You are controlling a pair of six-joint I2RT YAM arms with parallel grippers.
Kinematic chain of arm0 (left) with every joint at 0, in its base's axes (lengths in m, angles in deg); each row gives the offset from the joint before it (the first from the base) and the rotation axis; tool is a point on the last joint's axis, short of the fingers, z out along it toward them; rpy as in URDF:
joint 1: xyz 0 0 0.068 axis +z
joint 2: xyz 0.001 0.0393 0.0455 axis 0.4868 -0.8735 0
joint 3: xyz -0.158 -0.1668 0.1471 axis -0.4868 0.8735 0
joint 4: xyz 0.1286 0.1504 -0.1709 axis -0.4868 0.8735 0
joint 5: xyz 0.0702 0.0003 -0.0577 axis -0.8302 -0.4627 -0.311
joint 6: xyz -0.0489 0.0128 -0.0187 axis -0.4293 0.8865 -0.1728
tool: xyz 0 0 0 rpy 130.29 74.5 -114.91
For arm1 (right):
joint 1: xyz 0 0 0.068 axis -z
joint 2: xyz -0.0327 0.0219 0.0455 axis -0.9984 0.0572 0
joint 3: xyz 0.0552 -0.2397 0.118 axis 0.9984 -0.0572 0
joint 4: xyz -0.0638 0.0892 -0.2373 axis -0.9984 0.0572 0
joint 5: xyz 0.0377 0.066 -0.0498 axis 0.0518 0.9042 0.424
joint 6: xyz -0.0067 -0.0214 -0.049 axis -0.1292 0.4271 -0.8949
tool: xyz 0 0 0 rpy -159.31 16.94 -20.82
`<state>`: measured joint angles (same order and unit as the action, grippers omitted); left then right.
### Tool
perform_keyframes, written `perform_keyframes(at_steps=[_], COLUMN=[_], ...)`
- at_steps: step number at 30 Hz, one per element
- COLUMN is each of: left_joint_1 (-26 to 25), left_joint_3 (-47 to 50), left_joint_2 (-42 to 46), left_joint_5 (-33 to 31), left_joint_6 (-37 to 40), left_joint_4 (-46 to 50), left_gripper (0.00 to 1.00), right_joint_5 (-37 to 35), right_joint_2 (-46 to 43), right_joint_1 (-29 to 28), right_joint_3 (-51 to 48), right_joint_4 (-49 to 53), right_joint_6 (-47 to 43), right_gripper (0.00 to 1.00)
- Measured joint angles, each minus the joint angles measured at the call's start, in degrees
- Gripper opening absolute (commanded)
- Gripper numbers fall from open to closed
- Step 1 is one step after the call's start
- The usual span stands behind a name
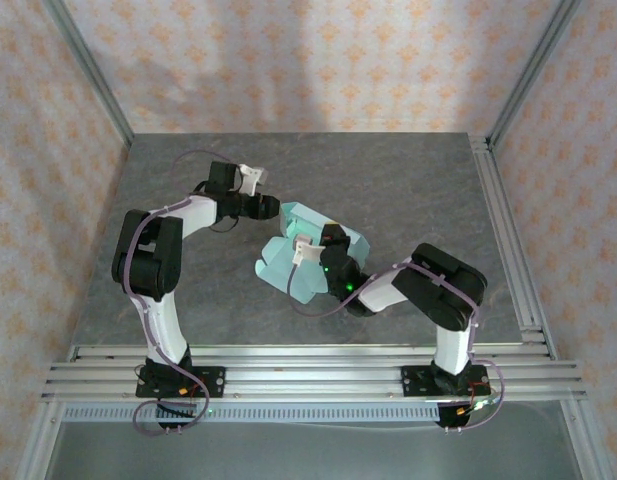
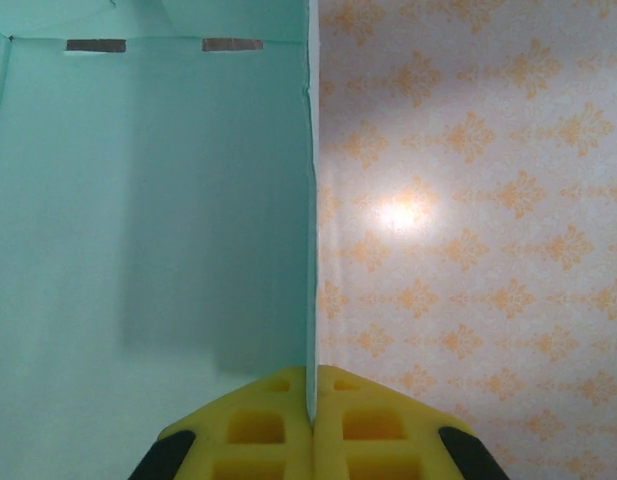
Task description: Fold the paper box
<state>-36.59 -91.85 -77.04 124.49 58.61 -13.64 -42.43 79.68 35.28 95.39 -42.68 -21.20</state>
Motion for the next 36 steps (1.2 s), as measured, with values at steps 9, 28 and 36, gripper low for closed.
perform_keyframes(at_steps=[9, 28, 36], left_joint_1=[0.0, 0.0, -0.8], left_joint_3=[0.3, 10.7, 9.2], left_joint_2=[-0.3, 0.2, 0.4], left_joint_5=[2.1, 8.9, 10.4], left_joint_6=[0.5, 0.9, 3.4], left_joint_4=[-0.5, -10.3, -8.5], left_gripper=[0.53, 0.56, 0.56], right_joint_5=[-0.7, -1.0, -1.4], right_joint_2=[-0.8, -1.0, -1.0], right_joint_1=[-0.3, -0.3, -0.3], right_joint_3=[-0.7, -0.9, -0.9], right_joint_4=[0.2, 0.9, 0.9], right_joint_6=[0.4, 2.0, 2.4], right_gripper=[0.00, 0.00, 0.00])
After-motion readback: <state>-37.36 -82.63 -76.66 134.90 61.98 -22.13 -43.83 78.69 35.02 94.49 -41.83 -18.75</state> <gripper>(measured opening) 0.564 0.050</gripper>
